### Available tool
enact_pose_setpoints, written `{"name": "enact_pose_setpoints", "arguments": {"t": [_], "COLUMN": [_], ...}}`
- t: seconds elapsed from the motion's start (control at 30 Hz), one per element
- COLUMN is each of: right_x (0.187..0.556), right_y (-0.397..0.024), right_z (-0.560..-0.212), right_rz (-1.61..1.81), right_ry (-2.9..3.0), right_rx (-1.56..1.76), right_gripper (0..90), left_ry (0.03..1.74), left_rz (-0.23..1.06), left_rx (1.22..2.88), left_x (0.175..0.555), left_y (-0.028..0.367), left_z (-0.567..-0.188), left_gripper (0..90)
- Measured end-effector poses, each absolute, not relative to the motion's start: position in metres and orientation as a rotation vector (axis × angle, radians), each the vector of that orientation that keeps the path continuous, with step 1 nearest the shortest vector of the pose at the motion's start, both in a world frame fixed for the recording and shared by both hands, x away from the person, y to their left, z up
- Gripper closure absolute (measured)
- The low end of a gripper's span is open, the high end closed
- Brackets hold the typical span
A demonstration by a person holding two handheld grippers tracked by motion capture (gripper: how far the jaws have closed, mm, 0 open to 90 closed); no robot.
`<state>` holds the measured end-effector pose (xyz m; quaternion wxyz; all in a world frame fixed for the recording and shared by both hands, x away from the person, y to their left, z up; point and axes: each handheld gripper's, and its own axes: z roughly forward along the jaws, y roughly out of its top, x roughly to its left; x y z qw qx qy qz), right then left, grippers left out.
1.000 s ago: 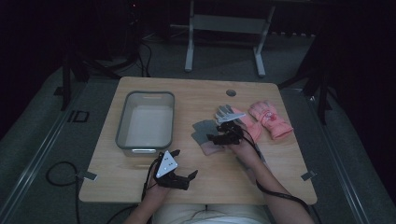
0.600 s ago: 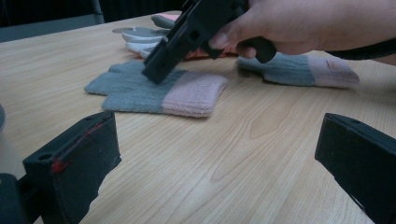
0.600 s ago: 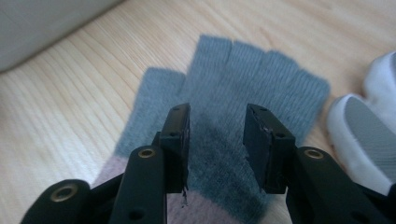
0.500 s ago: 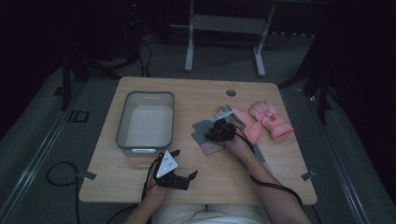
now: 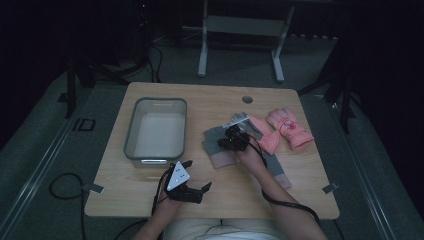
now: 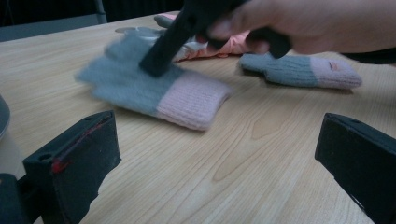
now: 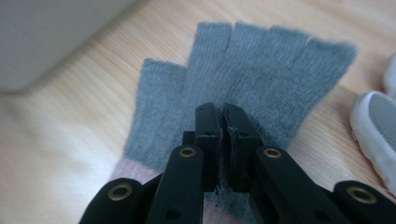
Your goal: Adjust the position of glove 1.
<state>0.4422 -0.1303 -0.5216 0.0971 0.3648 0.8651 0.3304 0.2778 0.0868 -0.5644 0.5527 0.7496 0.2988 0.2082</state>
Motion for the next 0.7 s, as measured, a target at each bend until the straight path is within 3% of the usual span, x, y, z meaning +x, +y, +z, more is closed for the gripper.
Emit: {"name": "enact_pose_setpoints", "arguments": {"t": [0.4,0.7], "right_x": [0.369,0.327], "right_y": [-0.14,-0.163], "right_z": [-0.457,-0.495], "right_rz": [1.161,1.148], "right_ry": [2.3,2.237], "right_rx": [1.198,1.415], "right_gripper": [85.4,85.4], "left_ry": [0.705,0.702], "left_rz": [0.497,0.505], "left_rx": [1.774,1.774], "left_x": [0.278,0.277], "left_y": [0.086,0.086], "left_z": [-0.564,-0.564], "left_gripper": [0.0,0.0]}}
